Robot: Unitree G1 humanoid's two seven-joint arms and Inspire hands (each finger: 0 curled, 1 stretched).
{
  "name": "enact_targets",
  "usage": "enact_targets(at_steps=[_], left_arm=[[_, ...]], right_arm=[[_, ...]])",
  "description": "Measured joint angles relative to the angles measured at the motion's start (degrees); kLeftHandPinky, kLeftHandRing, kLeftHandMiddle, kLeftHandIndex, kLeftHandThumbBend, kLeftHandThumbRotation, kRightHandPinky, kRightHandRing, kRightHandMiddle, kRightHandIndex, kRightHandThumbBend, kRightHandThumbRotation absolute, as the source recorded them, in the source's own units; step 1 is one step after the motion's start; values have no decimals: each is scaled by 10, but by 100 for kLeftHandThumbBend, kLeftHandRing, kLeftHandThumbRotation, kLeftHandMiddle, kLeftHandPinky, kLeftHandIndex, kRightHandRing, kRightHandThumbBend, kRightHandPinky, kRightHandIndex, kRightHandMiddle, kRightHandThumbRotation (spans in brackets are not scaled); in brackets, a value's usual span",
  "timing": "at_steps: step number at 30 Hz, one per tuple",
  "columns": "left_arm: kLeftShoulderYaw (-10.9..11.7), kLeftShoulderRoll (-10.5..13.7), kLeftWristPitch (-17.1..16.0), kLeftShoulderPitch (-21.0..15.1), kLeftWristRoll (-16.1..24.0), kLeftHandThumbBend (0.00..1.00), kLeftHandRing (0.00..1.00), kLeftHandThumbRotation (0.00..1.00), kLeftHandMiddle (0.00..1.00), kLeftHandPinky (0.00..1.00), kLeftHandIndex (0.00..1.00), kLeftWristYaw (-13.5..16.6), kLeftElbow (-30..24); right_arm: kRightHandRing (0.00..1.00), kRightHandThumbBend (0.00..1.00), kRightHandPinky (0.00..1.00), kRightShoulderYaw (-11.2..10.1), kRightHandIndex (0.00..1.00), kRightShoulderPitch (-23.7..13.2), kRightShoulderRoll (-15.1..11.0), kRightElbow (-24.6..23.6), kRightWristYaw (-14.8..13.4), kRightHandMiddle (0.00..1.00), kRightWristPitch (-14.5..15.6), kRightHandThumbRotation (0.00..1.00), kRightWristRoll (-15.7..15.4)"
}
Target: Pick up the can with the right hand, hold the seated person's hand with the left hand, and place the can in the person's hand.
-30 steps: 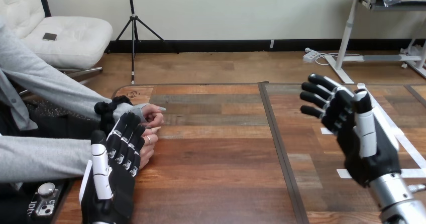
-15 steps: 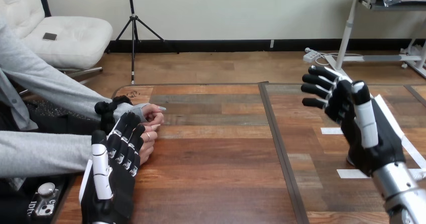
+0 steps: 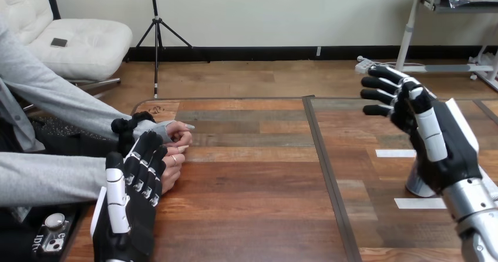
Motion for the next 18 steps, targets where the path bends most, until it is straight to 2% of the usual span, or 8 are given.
enact_targets(at_steps=[18], left_arm=[[1, 7, 1, -1, 0, 59, 98, 99, 94, 100, 90, -1, 11]], right_arm=[[79, 88, 71, -15, 80, -14, -32, 43, -16, 80, -20, 87, -15]])
